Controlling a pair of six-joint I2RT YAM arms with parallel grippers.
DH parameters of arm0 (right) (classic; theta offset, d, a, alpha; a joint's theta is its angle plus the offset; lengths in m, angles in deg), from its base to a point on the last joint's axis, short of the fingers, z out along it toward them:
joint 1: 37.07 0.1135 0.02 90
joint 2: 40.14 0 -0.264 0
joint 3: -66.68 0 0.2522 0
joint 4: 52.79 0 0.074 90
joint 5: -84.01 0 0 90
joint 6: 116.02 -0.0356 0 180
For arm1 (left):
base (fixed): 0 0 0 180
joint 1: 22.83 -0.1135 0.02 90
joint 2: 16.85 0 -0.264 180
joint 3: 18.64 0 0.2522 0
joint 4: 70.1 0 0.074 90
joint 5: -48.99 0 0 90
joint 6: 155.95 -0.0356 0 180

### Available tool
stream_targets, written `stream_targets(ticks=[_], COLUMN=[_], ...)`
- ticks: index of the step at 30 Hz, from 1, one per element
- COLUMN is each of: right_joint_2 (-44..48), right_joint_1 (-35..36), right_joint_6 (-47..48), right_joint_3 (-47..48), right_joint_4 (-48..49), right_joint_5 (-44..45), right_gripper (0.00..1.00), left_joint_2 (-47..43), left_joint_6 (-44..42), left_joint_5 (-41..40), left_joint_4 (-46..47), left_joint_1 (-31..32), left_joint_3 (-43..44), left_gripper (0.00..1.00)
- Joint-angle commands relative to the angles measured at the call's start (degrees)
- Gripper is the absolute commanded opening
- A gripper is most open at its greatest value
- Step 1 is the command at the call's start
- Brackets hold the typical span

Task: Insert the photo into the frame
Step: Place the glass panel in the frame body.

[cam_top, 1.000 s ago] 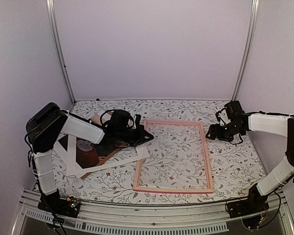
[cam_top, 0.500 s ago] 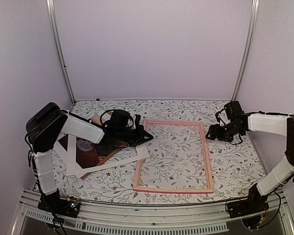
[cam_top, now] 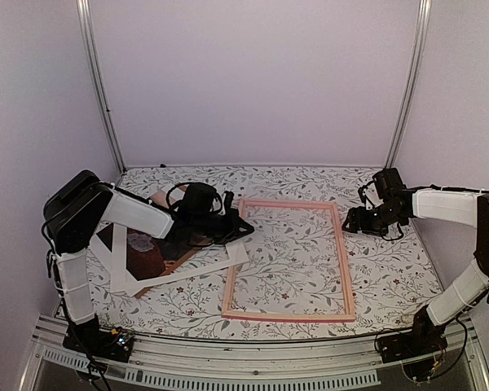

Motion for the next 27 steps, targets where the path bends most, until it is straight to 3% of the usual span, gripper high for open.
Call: stream_targets(ticks=[1, 23, 27], right_joint_2=[-0.65, -1.73, -1.51], right_joint_1=[0.32, 1.39, 1.69], right_joint_6=[0.27, -0.09, -0.17], right_joint_3=[-0.44, -0.63, -0.36], right_joint_4=[0.92, 1.52, 1.39], right_joint_5=[-0.70, -0.82, -0.81], right_gripper=[0.77, 0.77, 0.77], left_joint_2=[0.90, 1.03, 1.19], left_joint_6=[-0.80, -0.21, -0.29], left_joint_5=[0.95, 1.44, 1.53], left_joint_4=[0.07, -0.05, -0.20], left_joint_1=[-0.51, 0.17, 0.20], left_joint_3=[0.92, 1.14, 1.31], left_gripper=[0.00, 0.00, 0.05])
